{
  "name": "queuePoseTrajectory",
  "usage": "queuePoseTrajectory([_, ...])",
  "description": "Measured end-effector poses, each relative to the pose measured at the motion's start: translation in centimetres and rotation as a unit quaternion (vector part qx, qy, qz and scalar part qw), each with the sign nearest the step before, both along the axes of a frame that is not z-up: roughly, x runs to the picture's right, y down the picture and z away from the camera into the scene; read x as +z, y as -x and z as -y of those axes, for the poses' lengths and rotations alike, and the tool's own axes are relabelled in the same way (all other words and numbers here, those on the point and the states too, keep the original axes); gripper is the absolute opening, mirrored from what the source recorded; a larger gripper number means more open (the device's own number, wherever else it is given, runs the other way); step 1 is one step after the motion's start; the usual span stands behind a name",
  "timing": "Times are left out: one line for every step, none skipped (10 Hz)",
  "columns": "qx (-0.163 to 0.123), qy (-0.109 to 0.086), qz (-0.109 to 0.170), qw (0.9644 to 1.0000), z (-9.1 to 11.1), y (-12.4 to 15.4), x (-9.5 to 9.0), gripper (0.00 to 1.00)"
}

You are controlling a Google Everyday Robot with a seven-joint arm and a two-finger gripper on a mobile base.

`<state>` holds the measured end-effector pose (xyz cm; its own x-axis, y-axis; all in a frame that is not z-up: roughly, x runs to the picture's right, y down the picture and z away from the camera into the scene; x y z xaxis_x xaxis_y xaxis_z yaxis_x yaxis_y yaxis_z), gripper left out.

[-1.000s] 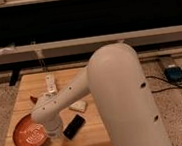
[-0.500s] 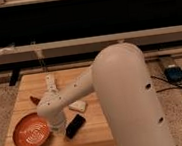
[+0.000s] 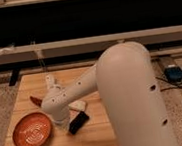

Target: Push the eraser across the table

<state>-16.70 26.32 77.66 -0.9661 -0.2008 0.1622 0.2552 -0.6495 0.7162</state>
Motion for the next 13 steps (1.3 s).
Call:
queuePoseTrajectory([0.001, -0.002, -0.009, 1.0000, 0.2, -0.5, 0.3, 0.03])
queuePoseTrajectory([0.002, -0.003, -0.017, 0.9998, 0.2, -1.0, 0.6, 0.03])
queuePoseTrajectory([0.003, -0.005, -0.025, 0.9997, 0.4, -1.6, 0.8, 0.03])
queuePoseTrajectory([0.007, -0.009, -0.037, 0.9992, 0.9, -2.7, 1.3, 0.03])
queuePoseTrajectory([0.010, -0.012, -0.048, 0.9987, 1.2, -3.7, 1.8, 0.03])
queuePoseTrajectory([0.013, -0.015, -0.055, 0.9983, 1.6, -4.4, 2.1, 0.03])
queuePoseTrajectory([0.017, -0.019, -0.064, 0.9976, 2.0, -5.3, 2.5, 0.03])
queuePoseTrajectory([0.021, -0.024, -0.074, 0.9968, 2.6, -6.3, 3.0, 0.03])
queuePoseTrajectory([0.024, -0.029, -0.082, 0.9959, 3.2, -7.3, 3.5, 0.03])
queuePoseTrajectory([0.027, -0.033, -0.090, 0.9950, 3.8, -8.2, 3.9, 0.03])
queuePoseTrajectory([0.030, -0.037, -0.096, 0.9943, 4.3, -9.0, 4.3, 0.03])
queuePoseTrajectory([0.032, -0.042, -0.100, 0.9936, 4.8, -9.6, 4.6, 0.03])
queuePoseTrajectory([0.033, -0.045, -0.105, 0.9929, 5.3, -10.3, 5.0, 0.03])
